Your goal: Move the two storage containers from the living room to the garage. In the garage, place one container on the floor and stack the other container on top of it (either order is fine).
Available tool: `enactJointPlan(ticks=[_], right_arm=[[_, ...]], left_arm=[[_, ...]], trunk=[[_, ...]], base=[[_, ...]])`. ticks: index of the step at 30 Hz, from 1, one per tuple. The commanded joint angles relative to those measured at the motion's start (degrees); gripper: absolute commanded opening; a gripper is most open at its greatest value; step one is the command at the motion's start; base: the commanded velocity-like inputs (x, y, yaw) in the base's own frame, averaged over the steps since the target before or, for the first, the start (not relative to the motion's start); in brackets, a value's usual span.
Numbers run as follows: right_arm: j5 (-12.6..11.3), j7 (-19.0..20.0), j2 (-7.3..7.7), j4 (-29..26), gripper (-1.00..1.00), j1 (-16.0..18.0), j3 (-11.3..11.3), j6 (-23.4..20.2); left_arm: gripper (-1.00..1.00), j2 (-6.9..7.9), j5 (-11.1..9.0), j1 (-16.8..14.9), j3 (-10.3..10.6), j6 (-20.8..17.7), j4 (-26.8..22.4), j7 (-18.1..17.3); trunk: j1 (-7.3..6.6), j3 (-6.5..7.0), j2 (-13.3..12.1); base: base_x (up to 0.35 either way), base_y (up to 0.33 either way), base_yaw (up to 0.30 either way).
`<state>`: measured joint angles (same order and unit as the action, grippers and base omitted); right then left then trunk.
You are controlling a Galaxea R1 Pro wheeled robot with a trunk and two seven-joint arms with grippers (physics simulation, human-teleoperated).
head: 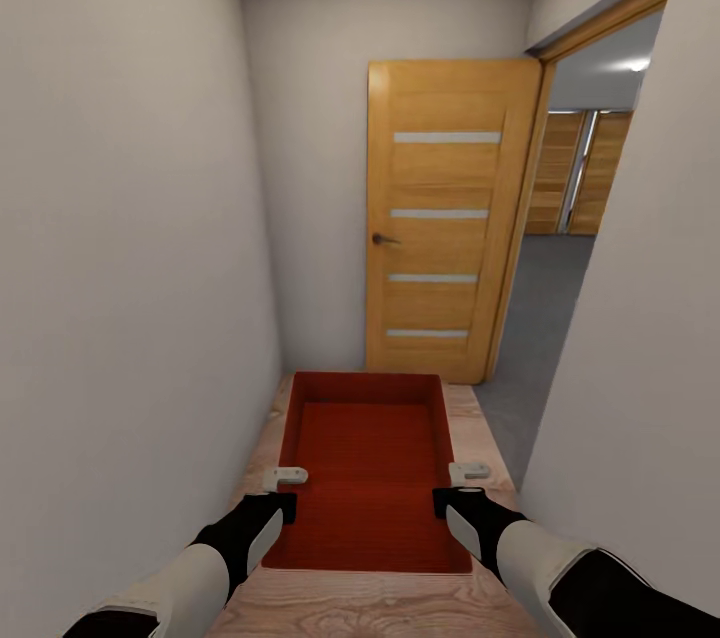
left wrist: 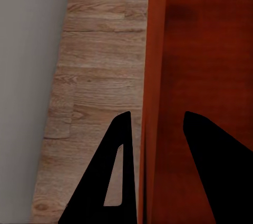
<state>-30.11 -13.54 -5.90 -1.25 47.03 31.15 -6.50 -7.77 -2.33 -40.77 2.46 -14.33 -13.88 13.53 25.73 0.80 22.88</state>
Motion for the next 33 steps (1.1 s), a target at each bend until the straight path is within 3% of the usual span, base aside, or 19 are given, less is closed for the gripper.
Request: enactJointPlan(ticks=[1, 33], right_arm=[[0.58, -2.64, 0.01, -0.16, -1.00, -0.01, 4.98, 2.98], [0.58, -2.57, 0.04, -0.15, -1.00, 0.01, 4.98, 2.98]], left_arm=[[-1.00, -0.05, 0.48, -0.02, -1.28, -0.44, 0.09, 0.27], [-1.00, -0.05, 0.48, -0.02, -1.30, -0.44, 0.08, 0.27]], trunk=[[0.05, -0.02, 0.04], [0.05, -0.02, 0.04]], base=[[0.322, 0.000, 0.000], [0.322, 0.000, 0.000]])
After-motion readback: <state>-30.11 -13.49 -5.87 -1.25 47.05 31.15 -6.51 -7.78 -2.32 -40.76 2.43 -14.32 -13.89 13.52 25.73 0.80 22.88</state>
